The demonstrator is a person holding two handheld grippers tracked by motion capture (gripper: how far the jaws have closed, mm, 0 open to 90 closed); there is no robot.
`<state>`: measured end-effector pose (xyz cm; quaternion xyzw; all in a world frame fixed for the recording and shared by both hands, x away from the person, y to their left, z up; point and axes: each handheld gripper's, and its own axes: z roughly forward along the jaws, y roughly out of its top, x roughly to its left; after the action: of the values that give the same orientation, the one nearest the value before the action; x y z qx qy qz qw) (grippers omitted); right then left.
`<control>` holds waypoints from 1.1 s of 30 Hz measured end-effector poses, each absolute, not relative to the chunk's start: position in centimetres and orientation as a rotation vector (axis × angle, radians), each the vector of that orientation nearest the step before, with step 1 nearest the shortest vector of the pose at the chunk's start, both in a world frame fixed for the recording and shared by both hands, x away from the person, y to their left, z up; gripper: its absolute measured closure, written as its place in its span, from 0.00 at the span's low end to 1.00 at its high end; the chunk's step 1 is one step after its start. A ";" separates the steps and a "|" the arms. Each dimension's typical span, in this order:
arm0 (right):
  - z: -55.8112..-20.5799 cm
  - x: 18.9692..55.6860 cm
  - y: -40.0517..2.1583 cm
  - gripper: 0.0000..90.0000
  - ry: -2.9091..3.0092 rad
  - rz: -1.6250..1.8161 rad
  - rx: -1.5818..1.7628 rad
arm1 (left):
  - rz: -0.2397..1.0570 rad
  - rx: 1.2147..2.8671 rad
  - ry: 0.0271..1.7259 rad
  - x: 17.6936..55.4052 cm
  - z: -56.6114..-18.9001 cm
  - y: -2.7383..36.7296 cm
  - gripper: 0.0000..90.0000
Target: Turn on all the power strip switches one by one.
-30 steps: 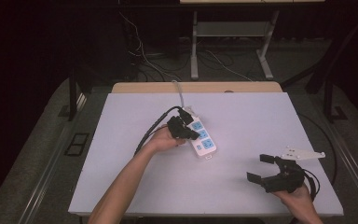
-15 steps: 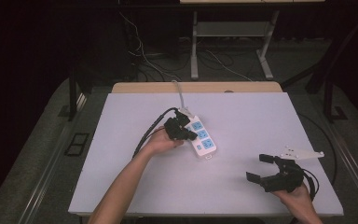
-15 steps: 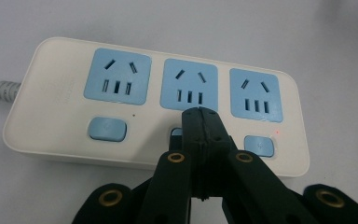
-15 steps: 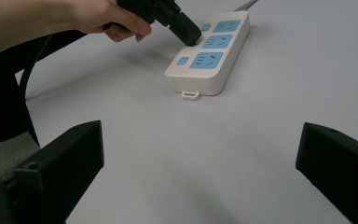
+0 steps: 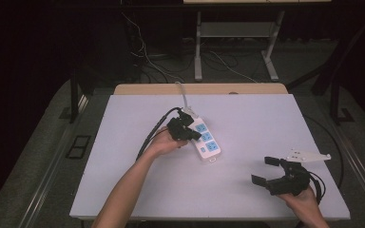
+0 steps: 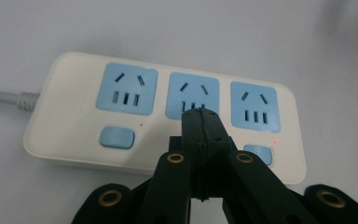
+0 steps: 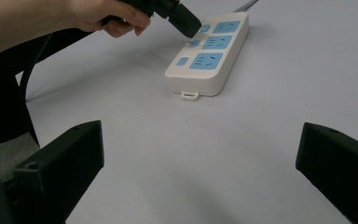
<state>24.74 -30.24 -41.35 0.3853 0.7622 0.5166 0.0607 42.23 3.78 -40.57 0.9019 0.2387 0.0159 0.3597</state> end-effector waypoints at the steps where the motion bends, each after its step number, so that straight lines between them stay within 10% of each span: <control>1: -41.4 24.7 -30.2 0.01 2.307 1.562 1.167 | 0.040 2.322 0.620 42.3 -40.4 3.8 0.99; 33: -41.4 24.8 -30.3 0.01 2.307 1.562 1.167 | 0.097 2.317 0.660 45.1 -39.4 4.8 0.99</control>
<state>24.80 -30.31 -41.39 0.3855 0.7624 0.5161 0.0607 45.07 4.84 -39.41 0.8977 0.2556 0.0375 0.3570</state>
